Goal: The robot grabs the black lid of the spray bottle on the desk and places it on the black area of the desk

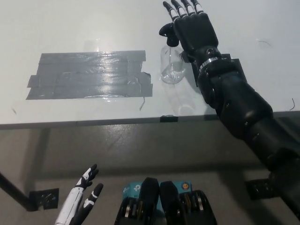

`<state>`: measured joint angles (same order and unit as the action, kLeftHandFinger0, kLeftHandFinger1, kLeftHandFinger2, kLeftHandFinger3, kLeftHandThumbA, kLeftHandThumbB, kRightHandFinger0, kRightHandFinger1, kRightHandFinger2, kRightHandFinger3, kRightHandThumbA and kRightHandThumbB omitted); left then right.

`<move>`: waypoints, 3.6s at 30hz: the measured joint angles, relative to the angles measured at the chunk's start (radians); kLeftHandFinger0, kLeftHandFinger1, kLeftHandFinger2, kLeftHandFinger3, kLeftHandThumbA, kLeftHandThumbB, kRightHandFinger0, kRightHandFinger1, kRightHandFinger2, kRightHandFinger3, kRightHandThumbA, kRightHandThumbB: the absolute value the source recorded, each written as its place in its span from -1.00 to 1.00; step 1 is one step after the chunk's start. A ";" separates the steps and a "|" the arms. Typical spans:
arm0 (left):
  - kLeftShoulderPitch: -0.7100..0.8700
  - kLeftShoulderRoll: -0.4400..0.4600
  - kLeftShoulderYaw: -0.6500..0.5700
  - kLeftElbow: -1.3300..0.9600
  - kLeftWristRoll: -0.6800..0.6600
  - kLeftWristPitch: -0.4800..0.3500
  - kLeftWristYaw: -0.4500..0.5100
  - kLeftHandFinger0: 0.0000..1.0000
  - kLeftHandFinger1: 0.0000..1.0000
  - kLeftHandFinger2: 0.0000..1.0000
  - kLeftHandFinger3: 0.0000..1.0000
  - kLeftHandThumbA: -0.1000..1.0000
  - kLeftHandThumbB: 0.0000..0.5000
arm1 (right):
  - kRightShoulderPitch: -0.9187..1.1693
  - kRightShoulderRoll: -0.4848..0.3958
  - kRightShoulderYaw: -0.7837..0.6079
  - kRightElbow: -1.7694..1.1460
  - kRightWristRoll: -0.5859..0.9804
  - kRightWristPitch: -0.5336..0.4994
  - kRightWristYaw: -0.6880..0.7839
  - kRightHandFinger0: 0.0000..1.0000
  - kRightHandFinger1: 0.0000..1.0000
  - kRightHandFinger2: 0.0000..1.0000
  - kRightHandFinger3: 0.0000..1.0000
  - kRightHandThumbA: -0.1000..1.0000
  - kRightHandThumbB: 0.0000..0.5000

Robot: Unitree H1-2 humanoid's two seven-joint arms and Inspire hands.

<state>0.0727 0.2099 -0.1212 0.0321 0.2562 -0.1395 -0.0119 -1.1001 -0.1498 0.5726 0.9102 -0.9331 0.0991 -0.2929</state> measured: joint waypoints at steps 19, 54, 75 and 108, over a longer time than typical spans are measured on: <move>-0.011 0.000 -0.001 0.000 0.002 0.000 -0.015 1.00 1.00 1.00 1.00 0.93 -1.00 | -0.013 -0.067 0.072 -0.053 -0.041 0.020 0.087 1.00 1.00 1.00 1.00 0.87 1.00; -0.025 0.001 -0.001 -0.013 0.005 0.002 -0.039 1.00 1.00 1.00 1.00 1.00 -1.00 | -0.040 -0.083 0.039 -0.075 -0.036 0.112 0.390 1.00 1.00 1.00 1.00 0.79 1.00; -0.035 0.003 -0.001 -0.025 0.012 0.003 -0.042 1.00 1.00 1.00 1.00 1.00 -1.00 | -0.096 -0.054 0.028 -0.041 -0.018 0.108 0.362 1.00 1.00 1.00 1.00 0.86 0.99; -0.054 0.014 -0.010 -0.027 0.039 0.004 -0.064 1.00 1.00 0.99 1.00 0.98 -1.00 | -0.117 0.008 -0.042 0.115 0.043 0.073 0.284 -1.00 -0.72 -0.05 -0.17 -1.00 -0.54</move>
<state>0.0188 0.2238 -0.1317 0.0050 0.2955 -0.1359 -0.0755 -1.2174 -0.1418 0.5309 1.0251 -0.8896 0.1726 -0.0086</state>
